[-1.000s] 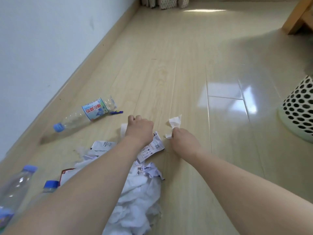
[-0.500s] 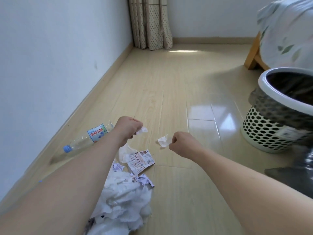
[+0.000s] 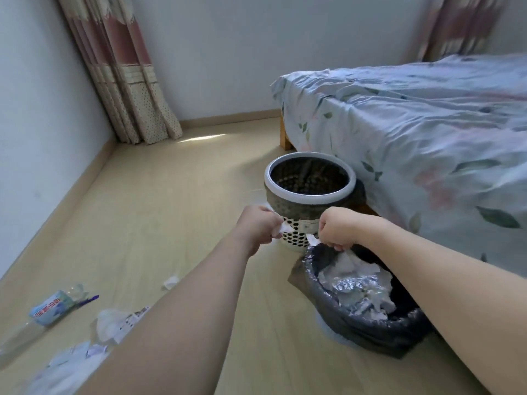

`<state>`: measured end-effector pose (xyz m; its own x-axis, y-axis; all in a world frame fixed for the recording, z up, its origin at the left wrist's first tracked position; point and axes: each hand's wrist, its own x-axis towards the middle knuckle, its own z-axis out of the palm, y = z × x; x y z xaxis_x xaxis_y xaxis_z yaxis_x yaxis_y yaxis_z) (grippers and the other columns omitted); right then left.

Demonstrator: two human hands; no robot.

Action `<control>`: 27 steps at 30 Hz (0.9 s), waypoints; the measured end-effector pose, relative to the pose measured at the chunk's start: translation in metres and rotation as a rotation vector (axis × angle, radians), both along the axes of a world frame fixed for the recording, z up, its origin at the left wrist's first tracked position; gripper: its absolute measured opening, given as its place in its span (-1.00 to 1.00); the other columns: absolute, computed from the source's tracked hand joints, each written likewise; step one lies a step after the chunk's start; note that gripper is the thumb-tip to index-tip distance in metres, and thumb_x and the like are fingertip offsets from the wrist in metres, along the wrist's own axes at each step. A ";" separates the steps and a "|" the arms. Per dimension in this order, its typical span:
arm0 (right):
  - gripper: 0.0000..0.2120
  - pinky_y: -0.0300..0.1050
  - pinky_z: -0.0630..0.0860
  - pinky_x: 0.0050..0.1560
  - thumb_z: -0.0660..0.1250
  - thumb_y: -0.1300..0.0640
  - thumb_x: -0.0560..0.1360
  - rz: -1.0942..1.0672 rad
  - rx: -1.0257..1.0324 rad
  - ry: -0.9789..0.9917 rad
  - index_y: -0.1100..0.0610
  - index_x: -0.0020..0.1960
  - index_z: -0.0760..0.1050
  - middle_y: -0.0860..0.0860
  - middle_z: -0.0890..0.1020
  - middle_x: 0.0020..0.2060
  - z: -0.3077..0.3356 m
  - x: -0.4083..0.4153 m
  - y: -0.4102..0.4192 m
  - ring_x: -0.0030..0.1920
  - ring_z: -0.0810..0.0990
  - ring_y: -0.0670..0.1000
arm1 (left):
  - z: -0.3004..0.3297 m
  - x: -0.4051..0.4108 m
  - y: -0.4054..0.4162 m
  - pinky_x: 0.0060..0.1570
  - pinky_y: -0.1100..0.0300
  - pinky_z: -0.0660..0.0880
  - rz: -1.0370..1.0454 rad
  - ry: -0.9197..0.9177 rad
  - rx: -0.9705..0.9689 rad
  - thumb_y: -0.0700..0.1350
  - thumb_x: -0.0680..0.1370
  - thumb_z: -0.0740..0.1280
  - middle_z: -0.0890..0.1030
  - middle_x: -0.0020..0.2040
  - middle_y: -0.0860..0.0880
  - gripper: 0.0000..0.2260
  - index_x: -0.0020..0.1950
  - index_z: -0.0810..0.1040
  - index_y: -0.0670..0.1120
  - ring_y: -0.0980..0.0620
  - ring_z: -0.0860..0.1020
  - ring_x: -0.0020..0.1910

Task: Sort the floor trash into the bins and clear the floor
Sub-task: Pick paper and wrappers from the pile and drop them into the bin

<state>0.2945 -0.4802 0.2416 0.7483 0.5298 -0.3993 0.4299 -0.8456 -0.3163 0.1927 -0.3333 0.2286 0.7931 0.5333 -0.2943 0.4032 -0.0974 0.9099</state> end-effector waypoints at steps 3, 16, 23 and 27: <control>-0.81 -0.12 0.47 -0.34 0.18 0.28 0.39 -0.070 -0.079 0.038 0.28 -0.13 0.56 0.16 0.57 -0.37 -0.015 0.023 -0.043 -0.42 0.47 0.12 | -0.012 0.038 -0.051 -0.31 0.17 0.49 -0.101 0.045 0.110 -0.28 0.48 0.31 0.61 -0.19 -0.18 -0.89 -0.21 0.56 -0.13 -0.13 0.57 -0.22; -0.84 -0.15 0.45 -0.35 0.17 0.28 0.50 0.083 -0.149 -0.095 0.19 -0.24 0.42 0.06 0.50 -0.35 -0.040 0.050 -0.031 -0.38 0.49 0.04 | -0.037 0.068 -0.025 -0.22 0.09 0.60 -0.195 0.187 0.269 -0.27 0.52 0.20 0.60 -0.14 -0.19 -0.82 -0.05 0.60 -0.23 -0.13 0.59 -0.22; -0.80 -0.10 0.50 -0.09 0.17 0.20 0.52 0.288 0.123 -0.052 0.12 0.03 0.54 0.03 0.59 -0.01 -0.081 0.002 0.127 -0.01 0.56 0.08 | -0.069 -0.043 0.153 -0.27 0.18 0.44 0.108 0.310 0.304 -0.31 0.48 0.20 0.63 -0.20 -0.20 -0.83 -0.14 0.59 -0.20 -0.09 0.55 -0.29; -0.76 -0.16 0.47 -0.05 0.18 0.19 0.52 0.327 0.226 0.060 0.08 0.13 0.52 0.02 0.55 0.12 -0.137 -0.048 0.232 0.01 0.54 0.05 | -0.114 -0.134 0.251 -0.17 0.10 0.49 0.252 0.450 0.481 -0.27 0.49 0.20 0.65 -0.12 -0.20 -0.81 -0.11 0.61 -0.22 -0.16 0.60 -0.15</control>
<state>0.2460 -0.2479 0.1041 0.5049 0.8154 -0.2832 0.6398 -0.5738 -0.5113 0.0589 -0.0819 0.1142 0.4852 0.8377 -0.2506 0.7933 -0.3012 0.5291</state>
